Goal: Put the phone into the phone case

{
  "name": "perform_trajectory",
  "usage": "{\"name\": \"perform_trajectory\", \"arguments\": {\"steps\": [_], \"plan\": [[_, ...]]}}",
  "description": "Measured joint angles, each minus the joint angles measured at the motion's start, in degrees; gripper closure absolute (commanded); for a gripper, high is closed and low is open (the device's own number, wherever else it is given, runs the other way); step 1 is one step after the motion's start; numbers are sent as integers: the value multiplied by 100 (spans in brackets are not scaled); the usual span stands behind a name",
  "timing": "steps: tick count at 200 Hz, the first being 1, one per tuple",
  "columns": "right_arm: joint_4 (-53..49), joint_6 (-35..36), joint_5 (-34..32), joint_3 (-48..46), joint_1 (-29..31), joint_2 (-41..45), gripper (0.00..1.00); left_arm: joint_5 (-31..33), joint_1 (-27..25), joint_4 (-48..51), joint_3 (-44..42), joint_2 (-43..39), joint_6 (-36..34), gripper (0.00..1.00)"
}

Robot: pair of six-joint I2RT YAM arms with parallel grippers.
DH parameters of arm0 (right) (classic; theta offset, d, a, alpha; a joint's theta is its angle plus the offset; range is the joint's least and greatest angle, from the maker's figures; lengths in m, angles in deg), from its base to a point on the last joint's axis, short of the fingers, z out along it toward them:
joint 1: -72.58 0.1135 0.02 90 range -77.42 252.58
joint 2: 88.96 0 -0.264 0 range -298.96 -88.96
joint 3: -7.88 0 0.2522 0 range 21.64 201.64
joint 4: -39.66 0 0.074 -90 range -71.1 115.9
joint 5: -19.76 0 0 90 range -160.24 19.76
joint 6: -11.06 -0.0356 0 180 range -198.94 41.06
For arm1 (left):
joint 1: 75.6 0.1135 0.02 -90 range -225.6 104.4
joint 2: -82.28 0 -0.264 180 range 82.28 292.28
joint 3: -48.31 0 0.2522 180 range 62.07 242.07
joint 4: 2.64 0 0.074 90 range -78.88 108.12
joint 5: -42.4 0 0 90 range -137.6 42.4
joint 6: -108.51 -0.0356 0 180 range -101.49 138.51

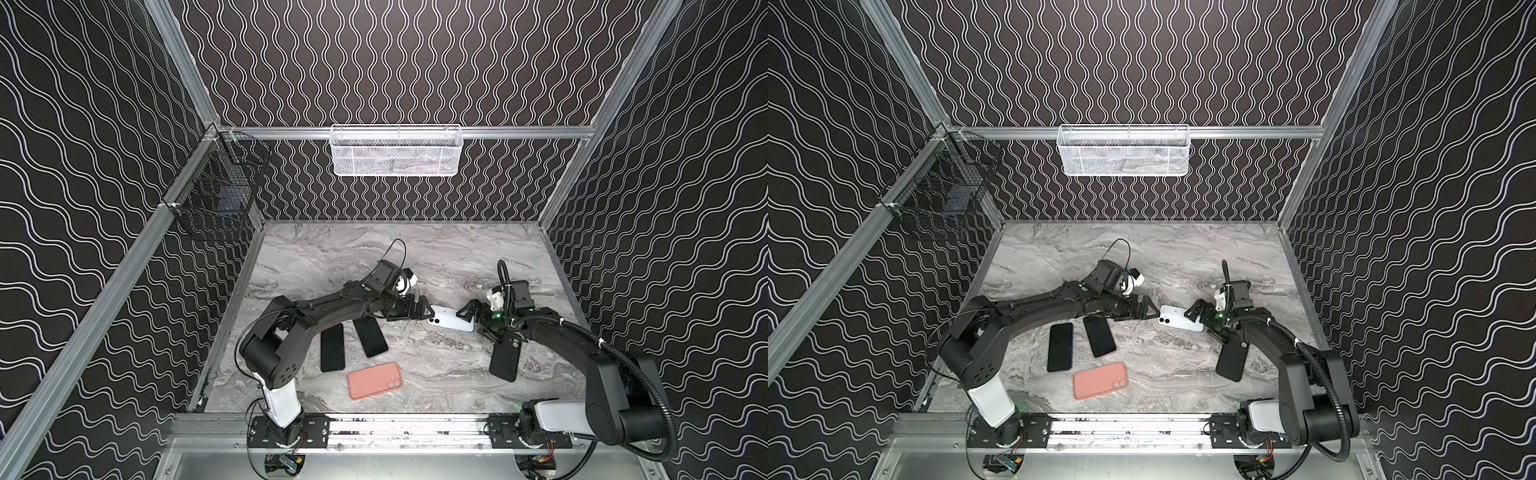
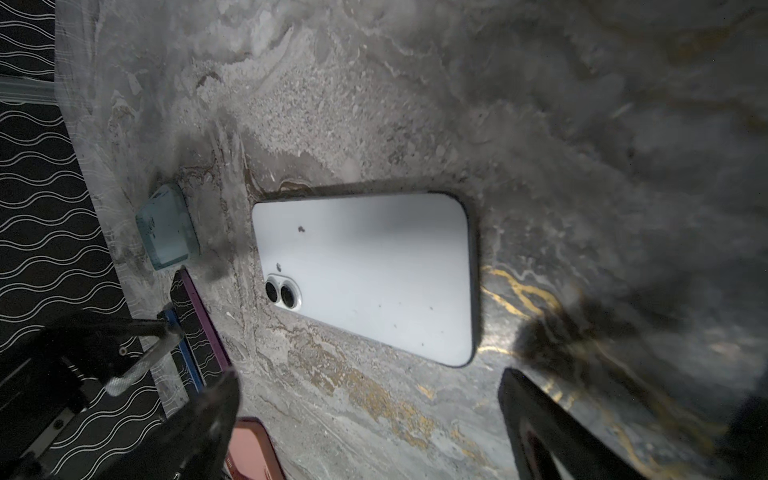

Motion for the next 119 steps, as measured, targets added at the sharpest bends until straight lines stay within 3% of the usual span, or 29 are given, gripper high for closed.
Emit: {"name": "perform_trajectory", "arguments": {"steps": [119], "plan": [[896, 4, 691, -175, -251, -487, 0, -59, -70, -570, 372, 789, 428, 2]]}}
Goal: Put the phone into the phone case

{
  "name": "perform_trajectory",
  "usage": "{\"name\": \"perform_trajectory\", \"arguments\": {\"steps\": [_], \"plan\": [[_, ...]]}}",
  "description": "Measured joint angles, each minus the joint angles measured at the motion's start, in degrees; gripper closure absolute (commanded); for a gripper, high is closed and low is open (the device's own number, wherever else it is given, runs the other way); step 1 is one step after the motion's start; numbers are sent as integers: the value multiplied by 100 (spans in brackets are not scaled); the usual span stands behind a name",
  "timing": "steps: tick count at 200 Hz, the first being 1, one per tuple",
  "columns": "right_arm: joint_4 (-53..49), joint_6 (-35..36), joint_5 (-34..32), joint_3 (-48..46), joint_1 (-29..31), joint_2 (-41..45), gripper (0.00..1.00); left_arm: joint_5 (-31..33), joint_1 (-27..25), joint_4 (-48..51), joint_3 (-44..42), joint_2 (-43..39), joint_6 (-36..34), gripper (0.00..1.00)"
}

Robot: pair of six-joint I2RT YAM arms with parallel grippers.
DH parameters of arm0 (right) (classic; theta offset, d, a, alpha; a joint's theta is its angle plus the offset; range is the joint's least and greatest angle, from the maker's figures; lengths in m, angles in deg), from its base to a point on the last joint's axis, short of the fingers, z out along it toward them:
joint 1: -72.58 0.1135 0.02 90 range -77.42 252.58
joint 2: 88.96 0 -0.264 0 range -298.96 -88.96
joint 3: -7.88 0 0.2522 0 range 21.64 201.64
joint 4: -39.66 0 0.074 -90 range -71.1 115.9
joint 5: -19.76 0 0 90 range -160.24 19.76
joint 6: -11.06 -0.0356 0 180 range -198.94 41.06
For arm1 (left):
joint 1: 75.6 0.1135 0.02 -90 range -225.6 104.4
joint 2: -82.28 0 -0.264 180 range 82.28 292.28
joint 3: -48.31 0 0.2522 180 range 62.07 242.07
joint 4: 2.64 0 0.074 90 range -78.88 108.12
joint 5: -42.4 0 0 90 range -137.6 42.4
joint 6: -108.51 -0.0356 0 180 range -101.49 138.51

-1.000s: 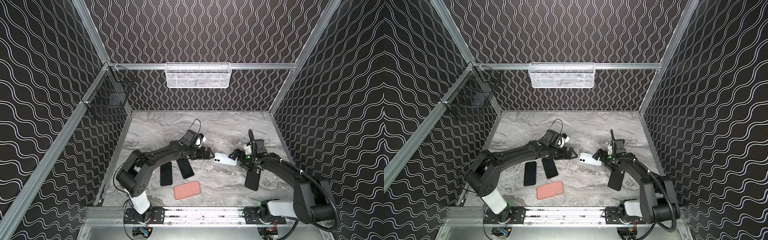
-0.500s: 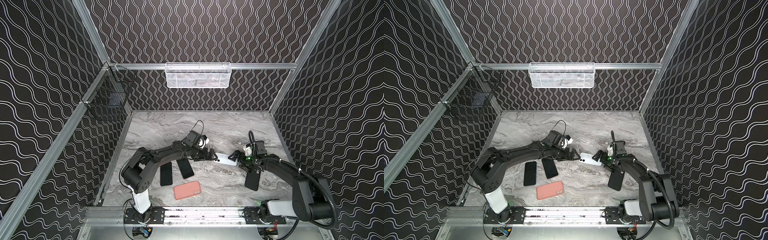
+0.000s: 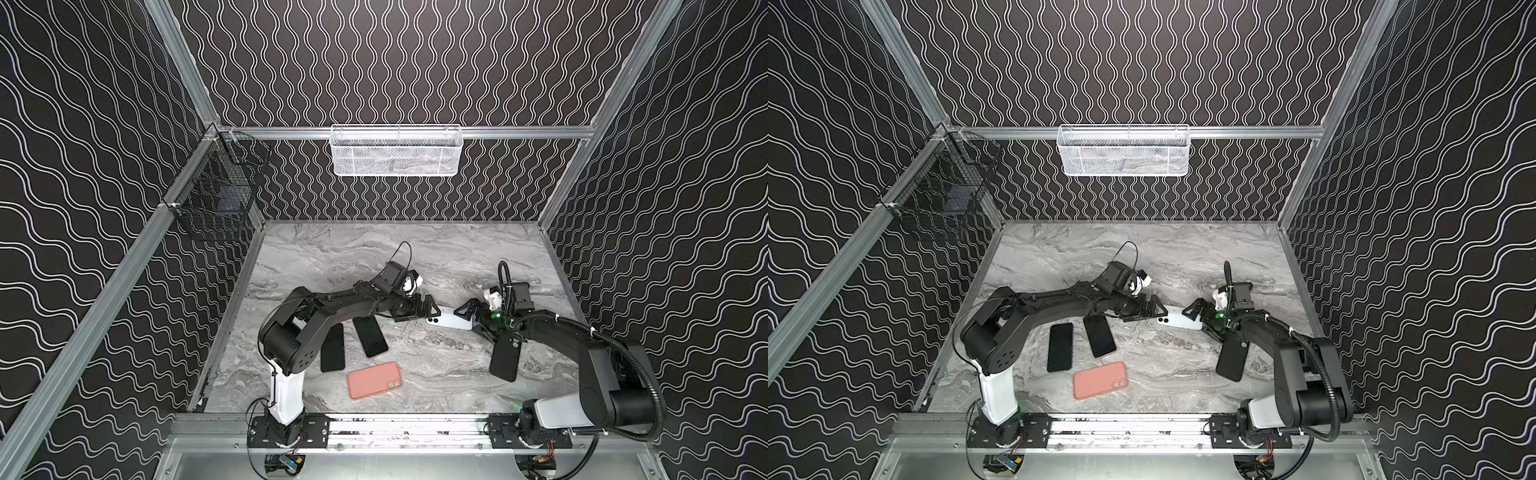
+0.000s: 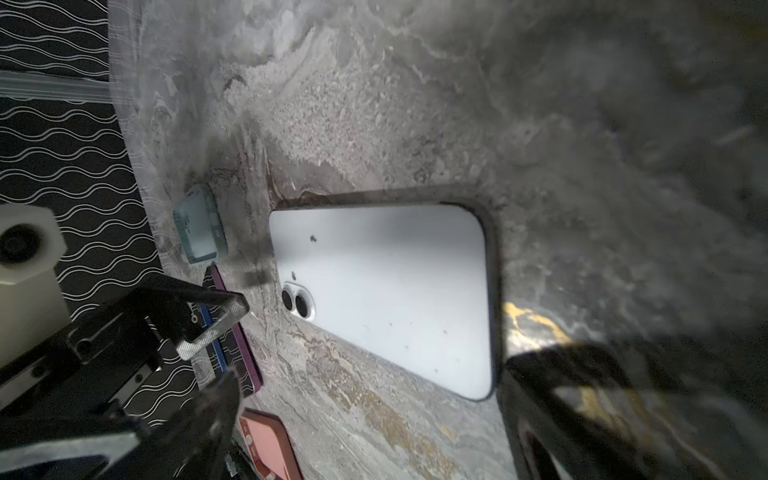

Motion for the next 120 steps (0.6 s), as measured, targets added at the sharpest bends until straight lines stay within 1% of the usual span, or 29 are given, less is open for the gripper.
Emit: {"name": "perform_trajectory", "arguments": {"steps": [66, 120], "plan": [[345, 85, 280, -96, -216, -101, 0, 24, 0, -236, 15, 352, 282, 5], [643, 208, 391, -81, -260, -267, 0, 13, 0, -564, 46, 481, 302, 7]]}}
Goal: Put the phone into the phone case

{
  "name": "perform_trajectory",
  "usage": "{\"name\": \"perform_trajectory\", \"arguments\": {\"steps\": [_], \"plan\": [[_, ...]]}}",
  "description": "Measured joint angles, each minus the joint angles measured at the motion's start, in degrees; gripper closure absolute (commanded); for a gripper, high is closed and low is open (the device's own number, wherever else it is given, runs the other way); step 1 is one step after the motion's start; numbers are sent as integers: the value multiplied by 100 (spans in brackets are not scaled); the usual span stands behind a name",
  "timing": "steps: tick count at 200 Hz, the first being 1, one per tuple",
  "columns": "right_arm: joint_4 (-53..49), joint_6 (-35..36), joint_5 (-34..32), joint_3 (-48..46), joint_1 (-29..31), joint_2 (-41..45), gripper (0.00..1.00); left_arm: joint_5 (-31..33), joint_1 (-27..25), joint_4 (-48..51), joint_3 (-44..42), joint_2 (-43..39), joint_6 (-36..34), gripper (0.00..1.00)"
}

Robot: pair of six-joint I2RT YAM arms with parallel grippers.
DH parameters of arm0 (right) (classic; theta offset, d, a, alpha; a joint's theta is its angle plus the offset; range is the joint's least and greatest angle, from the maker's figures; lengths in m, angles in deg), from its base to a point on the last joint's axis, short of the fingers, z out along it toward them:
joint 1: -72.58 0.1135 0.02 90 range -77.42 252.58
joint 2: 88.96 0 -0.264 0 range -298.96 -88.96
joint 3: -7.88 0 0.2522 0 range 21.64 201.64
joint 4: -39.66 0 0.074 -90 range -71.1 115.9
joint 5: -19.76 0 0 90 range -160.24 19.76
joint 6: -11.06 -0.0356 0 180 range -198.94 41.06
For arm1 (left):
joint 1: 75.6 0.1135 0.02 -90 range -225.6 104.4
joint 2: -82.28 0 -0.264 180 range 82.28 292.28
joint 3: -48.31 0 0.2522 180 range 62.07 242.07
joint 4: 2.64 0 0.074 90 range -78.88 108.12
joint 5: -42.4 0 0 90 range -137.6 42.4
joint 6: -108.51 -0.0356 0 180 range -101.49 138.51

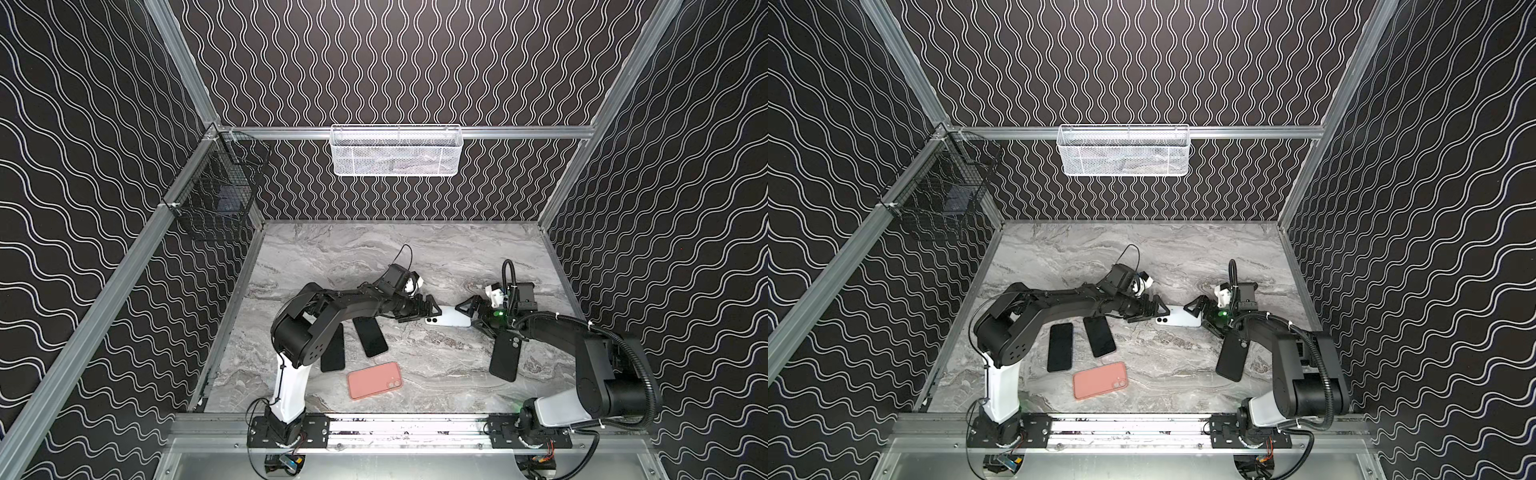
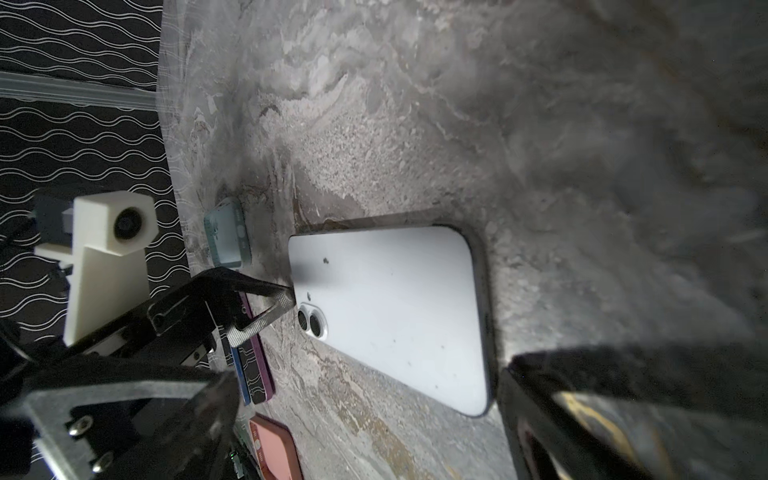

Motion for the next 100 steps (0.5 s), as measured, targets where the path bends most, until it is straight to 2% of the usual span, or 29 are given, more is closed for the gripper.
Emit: {"name": "perform_trajectory", "arguments": {"steps": [100], "plan": [[179, 170, -33, 216, -31, -295, 0, 4, -2, -472, -2, 149, 251, 8]]}}
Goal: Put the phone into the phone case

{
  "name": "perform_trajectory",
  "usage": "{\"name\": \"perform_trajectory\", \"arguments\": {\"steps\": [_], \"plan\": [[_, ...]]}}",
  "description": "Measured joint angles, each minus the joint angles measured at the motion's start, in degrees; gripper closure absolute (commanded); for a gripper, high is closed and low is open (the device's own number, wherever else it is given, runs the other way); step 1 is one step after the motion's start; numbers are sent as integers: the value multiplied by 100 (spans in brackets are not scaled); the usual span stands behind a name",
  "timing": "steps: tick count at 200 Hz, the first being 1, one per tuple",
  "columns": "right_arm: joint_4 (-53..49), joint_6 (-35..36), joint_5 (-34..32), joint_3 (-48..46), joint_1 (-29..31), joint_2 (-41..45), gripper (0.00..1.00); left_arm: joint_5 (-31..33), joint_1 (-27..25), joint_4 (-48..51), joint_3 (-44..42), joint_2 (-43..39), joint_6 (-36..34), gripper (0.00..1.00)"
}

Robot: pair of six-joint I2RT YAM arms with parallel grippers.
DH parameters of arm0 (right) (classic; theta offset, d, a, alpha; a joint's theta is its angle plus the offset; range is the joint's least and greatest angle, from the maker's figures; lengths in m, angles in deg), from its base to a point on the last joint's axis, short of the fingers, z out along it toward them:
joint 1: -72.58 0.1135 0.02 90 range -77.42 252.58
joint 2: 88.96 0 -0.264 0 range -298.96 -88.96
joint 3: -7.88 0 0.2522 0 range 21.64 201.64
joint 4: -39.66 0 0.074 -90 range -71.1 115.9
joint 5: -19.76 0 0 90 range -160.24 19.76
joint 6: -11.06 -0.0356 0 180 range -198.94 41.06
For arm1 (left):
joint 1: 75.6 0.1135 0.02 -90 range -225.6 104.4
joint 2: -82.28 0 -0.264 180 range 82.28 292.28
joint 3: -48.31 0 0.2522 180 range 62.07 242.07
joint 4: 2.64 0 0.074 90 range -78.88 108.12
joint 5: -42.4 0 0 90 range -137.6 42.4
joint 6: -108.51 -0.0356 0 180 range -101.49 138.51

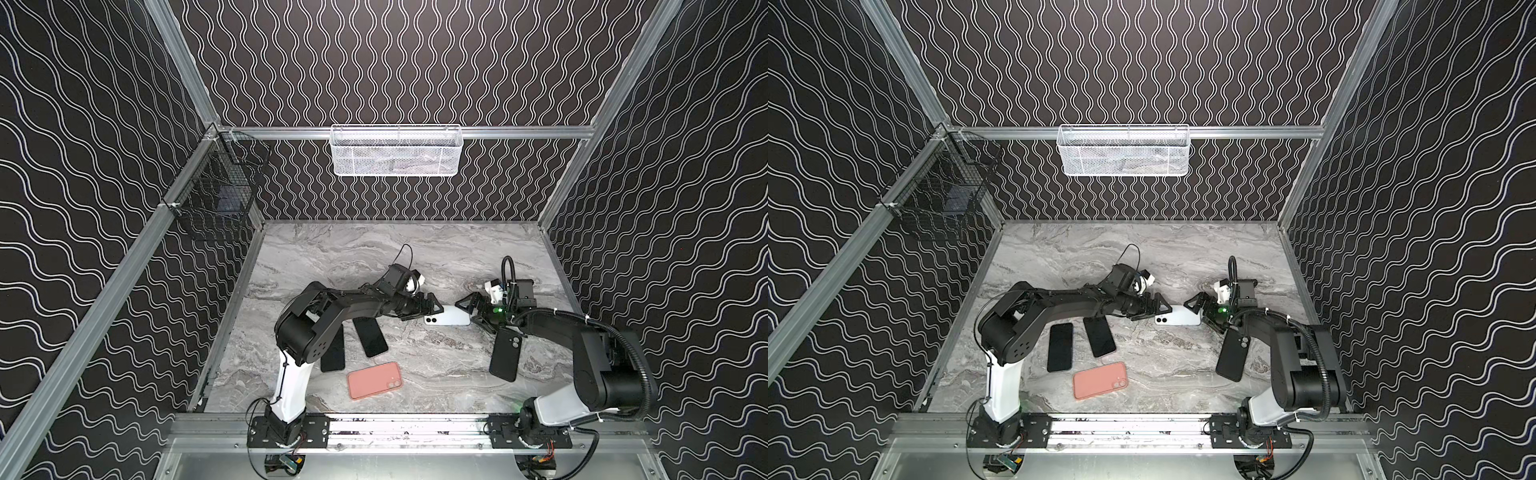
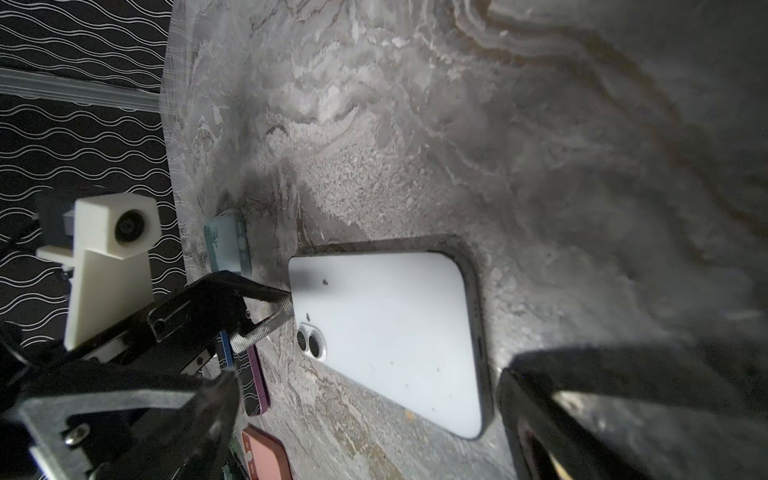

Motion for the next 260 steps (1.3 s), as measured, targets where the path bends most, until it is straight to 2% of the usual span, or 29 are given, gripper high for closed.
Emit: {"name": "perform_trajectory", "arguments": {"steps": [58, 106, 166, 260], "plan": [[457, 170, 258, -92, -28, -160, 3, 7, 4, -149, 2, 57, 26, 8], [710, 197, 402, -192, -39, -131, 10, 39, 13, -297, -9, 96, 46, 8], [492, 59, 584, -393, -50, 267, 16, 146, 15, -461, -28, 125, 46, 8], [903, -361, 973, -605, -52, 765, 20, 450, 22, -605, -63, 111, 44, 8]]}}
